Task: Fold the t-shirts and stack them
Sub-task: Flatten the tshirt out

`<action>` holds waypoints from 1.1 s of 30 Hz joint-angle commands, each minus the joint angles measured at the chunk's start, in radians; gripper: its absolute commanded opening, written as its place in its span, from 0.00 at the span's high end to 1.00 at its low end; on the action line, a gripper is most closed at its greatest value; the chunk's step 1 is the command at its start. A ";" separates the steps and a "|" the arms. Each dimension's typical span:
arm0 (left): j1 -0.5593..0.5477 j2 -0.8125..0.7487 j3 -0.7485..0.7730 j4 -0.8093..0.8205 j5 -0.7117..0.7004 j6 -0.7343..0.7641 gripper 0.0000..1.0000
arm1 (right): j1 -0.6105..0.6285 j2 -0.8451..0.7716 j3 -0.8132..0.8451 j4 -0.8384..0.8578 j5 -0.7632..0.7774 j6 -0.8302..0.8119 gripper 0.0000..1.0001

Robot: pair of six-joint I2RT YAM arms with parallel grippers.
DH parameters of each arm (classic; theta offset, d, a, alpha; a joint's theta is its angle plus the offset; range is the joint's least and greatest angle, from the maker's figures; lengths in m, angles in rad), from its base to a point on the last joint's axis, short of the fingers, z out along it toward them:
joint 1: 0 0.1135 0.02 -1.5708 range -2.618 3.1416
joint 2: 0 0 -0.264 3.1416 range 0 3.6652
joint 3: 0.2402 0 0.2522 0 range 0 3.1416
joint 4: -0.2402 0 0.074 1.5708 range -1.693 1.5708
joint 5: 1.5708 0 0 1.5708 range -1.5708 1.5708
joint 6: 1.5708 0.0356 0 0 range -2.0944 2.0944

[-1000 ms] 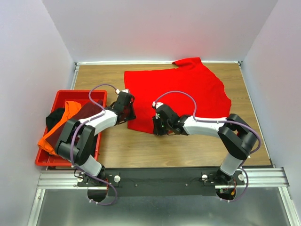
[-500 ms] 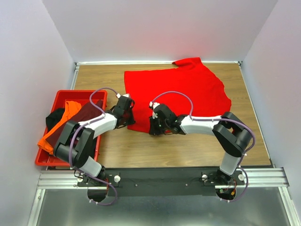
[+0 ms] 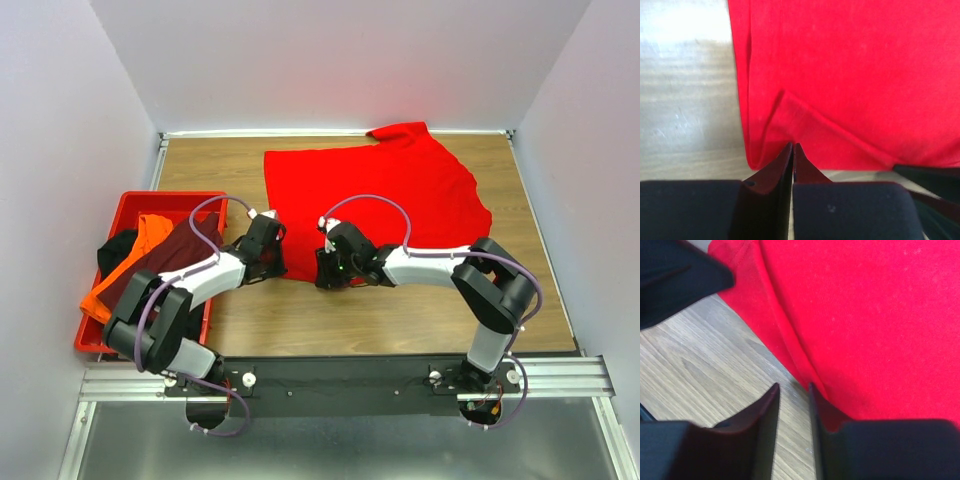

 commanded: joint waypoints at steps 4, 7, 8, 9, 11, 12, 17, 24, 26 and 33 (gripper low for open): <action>-0.018 -0.062 -0.054 -0.019 0.017 -0.030 0.92 | 0.010 -0.008 0.060 0.018 0.068 -0.013 0.59; -0.018 -0.082 -0.074 -0.023 0.015 -0.039 0.93 | 0.008 0.021 0.115 0.018 0.080 -0.033 0.59; -0.018 -0.088 -0.084 -0.023 0.014 -0.040 0.93 | 0.010 0.031 0.145 0.020 0.080 -0.036 0.59; -0.018 -0.099 -0.085 -0.026 0.014 -0.043 0.93 | 0.010 0.058 0.162 0.020 0.080 -0.044 0.59; -0.018 -0.111 -0.087 -0.032 0.011 -0.059 0.94 | 0.010 0.089 0.216 0.020 0.071 -0.055 0.59; -0.018 -0.125 -0.087 -0.036 0.008 -0.063 0.95 | 0.010 0.121 0.233 0.021 0.062 -0.062 0.59; -0.018 -0.204 -0.062 -0.085 -0.052 -0.106 0.95 | 0.008 0.219 0.328 0.023 0.018 -0.085 0.59; -0.003 -0.307 -0.030 -0.156 -0.139 -0.140 0.84 | 0.010 0.287 0.373 0.024 -0.021 -0.082 0.59; 0.005 -0.314 -0.018 -0.164 -0.141 -0.137 0.81 | 0.010 0.299 0.376 0.027 -0.033 -0.078 0.59; 0.017 -0.300 -0.005 -0.165 -0.144 -0.134 0.75 | 0.025 0.266 0.337 0.043 -0.054 -0.056 0.78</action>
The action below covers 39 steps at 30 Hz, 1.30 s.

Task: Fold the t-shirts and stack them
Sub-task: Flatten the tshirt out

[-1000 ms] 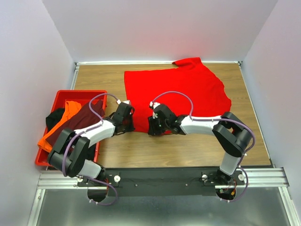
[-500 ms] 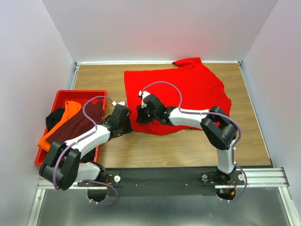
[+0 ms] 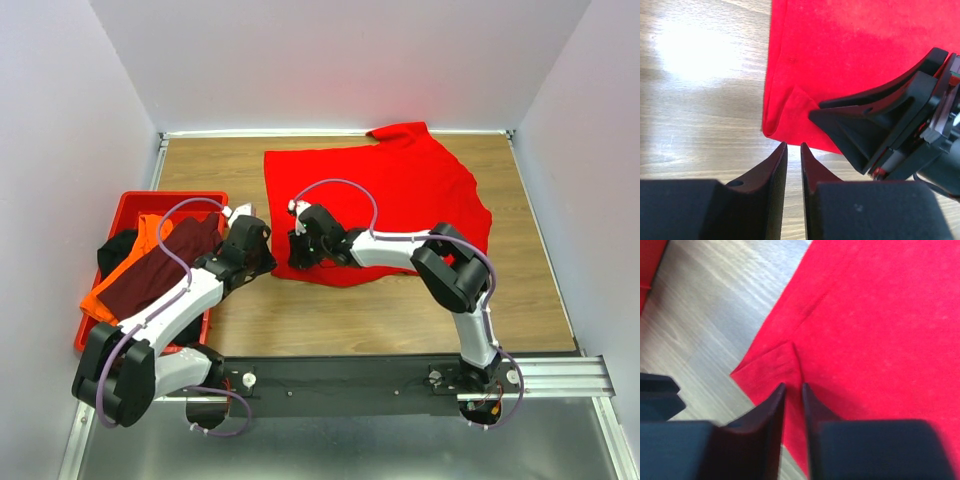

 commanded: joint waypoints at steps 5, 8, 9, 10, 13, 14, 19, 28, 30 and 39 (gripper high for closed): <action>0.025 -0.005 0.010 -0.021 -0.027 -0.030 0.73 | 0.028 -0.073 -0.075 0.060 -0.063 0.036 0.89; 0.041 -0.004 0.005 -0.014 -0.013 -0.034 0.73 | 0.036 -0.096 -0.118 0.090 -0.103 0.055 0.89; 0.044 -0.002 0.002 -0.006 -0.007 -0.031 0.72 | 0.042 -0.101 -0.127 0.094 -0.111 0.059 0.89; 0.048 0.001 0.002 -0.008 -0.005 -0.031 0.72 | 0.047 -0.105 -0.144 0.099 -0.119 0.061 0.89; 0.054 0.012 0.001 0.003 0.011 -0.024 0.71 | 0.064 -0.113 -0.161 0.110 -0.129 0.064 0.88; 0.054 0.016 0.001 0.005 0.019 -0.025 0.70 | 0.067 -0.116 -0.167 0.114 -0.131 0.065 0.88; 0.056 0.038 -0.003 0.020 0.039 -0.018 0.69 | 0.088 -0.135 -0.187 0.123 -0.155 0.070 0.87; 0.056 0.093 0.007 0.045 0.080 0.019 0.69 | 0.099 -0.297 -0.293 0.102 -0.013 0.081 0.55; 0.058 0.108 0.017 0.052 0.099 0.027 0.70 | 0.096 -0.340 -0.310 0.047 0.070 0.092 0.55; 0.009 0.235 0.063 0.169 0.206 0.033 0.78 | -0.170 -0.625 -0.492 -0.242 0.429 0.257 0.56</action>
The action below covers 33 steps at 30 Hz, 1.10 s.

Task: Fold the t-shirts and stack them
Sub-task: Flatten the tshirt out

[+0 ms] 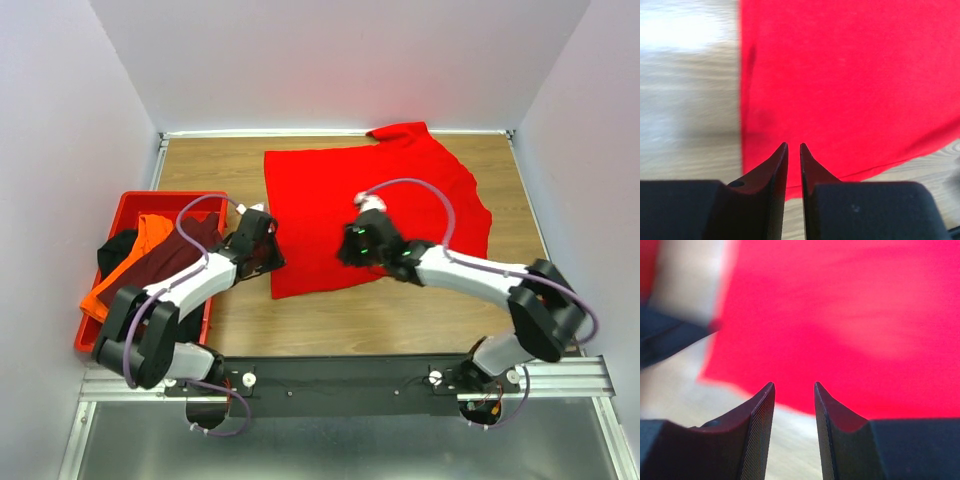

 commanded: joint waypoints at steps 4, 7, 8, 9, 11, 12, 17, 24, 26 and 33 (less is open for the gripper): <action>-0.052 0.114 0.049 0.113 0.052 -0.020 0.79 | -0.286 -0.242 -0.208 -0.260 0.238 0.115 0.45; -0.050 0.147 0.049 0.135 0.029 -0.039 0.79 | -0.376 -0.313 -0.259 -0.314 0.246 0.138 0.37; -0.050 0.151 0.048 0.139 0.014 -0.045 0.79 | -0.395 -0.326 -0.268 -0.342 0.246 0.143 0.37; -0.049 0.161 0.046 0.146 0.006 -0.056 0.79 | -0.433 -0.339 -0.279 -0.354 0.244 0.150 0.36; -0.040 0.170 0.045 0.158 -0.003 -0.066 0.79 | -0.471 -0.364 -0.293 -0.382 0.216 0.169 0.35; -0.034 0.182 0.043 0.164 -0.006 -0.074 0.79 | -0.488 -0.370 -0.291 -0.389 0.215 0.182 0.35; 0.023 0.227 0.023 0.207 0.026 -0.088 0.79 | -0.517 -0.358 -0.255 -0.489 0.276 0.255 0.30; 0.101 0.297 0.006 0.282 0.080 -0.097 0.79 | -0.563 -0.324 -0.244 -0.523 0.264 0.344 0.30; 0.112 0.311 0.006 0.300 0.087 -0.103 0.79 | -0.577 -0.326 -0.245 -0.524 0.260 0.351 0.30; 0.149 0.322 -0.006 0.334 0.103 -0.119 0.80 | -0.655 -0.283 -0.259 -0.524 0.255 0.364 0.31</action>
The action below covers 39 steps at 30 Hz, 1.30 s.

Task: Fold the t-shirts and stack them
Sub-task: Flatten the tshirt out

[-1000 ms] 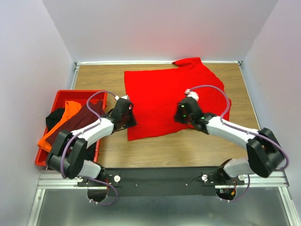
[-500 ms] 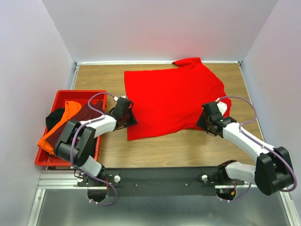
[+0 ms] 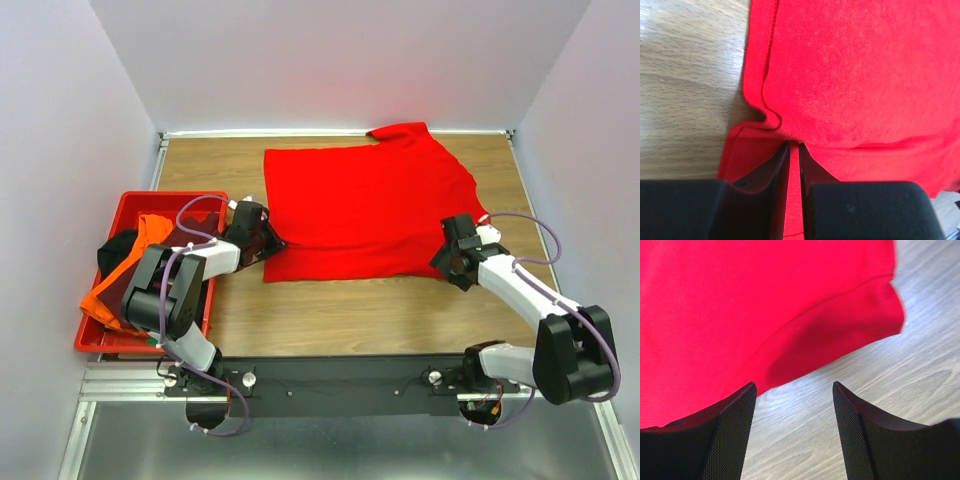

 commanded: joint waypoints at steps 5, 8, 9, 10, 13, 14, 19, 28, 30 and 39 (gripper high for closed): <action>0.027 0.018 -0.027 -0.024 -0.006 0.003 0.79 | -0.036 0.105 0.030 -0.022 0.046 0.042 0.32; 0.029 0.021 -0.024 -0.026 -0.001 0.006 0.79 | -0.034 0.145 0.034 0.004 0.051 0.039 0.32; 0.029 0.022 -0.023 -0.023 0.008 0.009 0.79 | -0.034 0.157 0.032 0.011 0.055 0.039 0.32; 0.029 0.025 -0.021 -0.021 0.013 0.010 0.80 | -0.034 0.180 0.035 0.019 0.061 0.035 0.32; 0.029 0.018 -0.024 -0.015 0.030 0.019 0.80 | -0.036 0.220 0.050 0.053 0.100 0.029 0.36; 0.029 0.015 -0.026 -0.015 0.034 0.020 0.81 | -0.036 0.225 0.052 0.060 0.106 0.026 0.38; 0.024 -0.025 -0.047 -0.026 0.043 0.030 0.82 | -0.034 0.205 0.075 0.064 0.109 -0.016 0.88; 0.006 -0.125 -0.079 -0.098 -0.007 0.050 0.82 | -0.034 0.015 0.063 0.004 0.003 -0.102 1.00; -0.003 -0.149 -0.087 -0.122 -0.026 0.050 0.82 | -0.034 0.001 0.072 -0.025 -0.035 -0.117 1.00; -0.155 -0.312 -0.082 -0.383 -0.267 -0.054 0.65 | -0.036 0.042 0.072 -0.035 -0.103 -0.136 1.00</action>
